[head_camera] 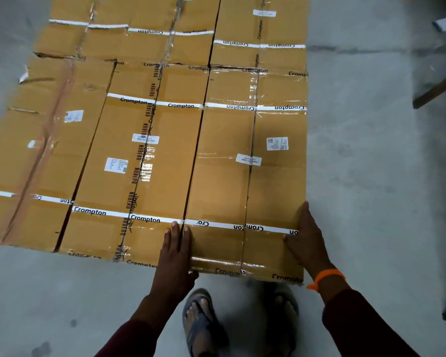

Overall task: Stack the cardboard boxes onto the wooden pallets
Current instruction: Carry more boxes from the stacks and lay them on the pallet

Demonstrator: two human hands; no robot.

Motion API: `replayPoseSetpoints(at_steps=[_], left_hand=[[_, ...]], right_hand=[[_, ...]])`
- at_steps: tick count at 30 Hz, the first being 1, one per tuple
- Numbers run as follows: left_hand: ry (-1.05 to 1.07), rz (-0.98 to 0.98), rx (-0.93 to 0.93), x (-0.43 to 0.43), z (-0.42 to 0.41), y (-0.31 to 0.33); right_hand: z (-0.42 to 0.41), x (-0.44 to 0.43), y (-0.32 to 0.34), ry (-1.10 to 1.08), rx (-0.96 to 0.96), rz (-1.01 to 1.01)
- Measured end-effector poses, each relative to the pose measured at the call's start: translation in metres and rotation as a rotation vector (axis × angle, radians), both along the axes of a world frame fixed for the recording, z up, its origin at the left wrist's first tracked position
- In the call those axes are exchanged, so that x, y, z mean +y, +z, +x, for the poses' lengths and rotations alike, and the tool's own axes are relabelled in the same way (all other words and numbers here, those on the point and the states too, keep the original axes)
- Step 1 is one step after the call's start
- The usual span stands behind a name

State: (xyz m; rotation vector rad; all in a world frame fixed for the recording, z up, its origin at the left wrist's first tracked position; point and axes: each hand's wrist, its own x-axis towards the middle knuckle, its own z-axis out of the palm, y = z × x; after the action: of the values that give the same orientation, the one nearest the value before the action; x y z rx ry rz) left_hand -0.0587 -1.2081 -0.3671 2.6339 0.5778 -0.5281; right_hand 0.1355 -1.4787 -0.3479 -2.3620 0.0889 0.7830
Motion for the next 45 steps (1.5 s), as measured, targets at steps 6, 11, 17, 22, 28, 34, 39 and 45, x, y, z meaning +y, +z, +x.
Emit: replayPoseSetpoints(at_steps=[6,11,17,22,28,34,39,45], left_hand=[[-0.076,0.026,0.233,-0.034,0.041,0.12],[-0.117,-0.024,0.158,-0.078,0.042,0.248],[0.173,-0.166,-0.017,-0.114,0.014,0.376],[0.36,-0.272,-0.081,-0.104,-0.022,0.438],[0.527,-0.187,-0.281,0.008,-0.042,0.486],[0.647,-0.217,-0.43,0.138,-0.107,0.53],[0.842,-0.209,-0.476,0.266,-0.187,0.553],[0.927,-0.222,-0.46,0.363,-0.262,0.567]], right_hand=[[-0.038,0.014,0.082,0.266,0.001,-0.209],[-0.099,0.021,0.205,0.22,-0.046,-0.019],[-0.133,0.02,0.334,0.067,-0.14,0.153],[-0.149,0.05,0.401,0.199,-0.163,0.186],[-0.143,0.147,0.454,0.501,-0.274,0.206],[-0.196,0.295,0.498,0.488,-0.303,0.361],[-0.274,0.425,0.52,0.405,-0.243,0.475],[-0.337,0.535,0.535,0.442,-0.203,0.513]])
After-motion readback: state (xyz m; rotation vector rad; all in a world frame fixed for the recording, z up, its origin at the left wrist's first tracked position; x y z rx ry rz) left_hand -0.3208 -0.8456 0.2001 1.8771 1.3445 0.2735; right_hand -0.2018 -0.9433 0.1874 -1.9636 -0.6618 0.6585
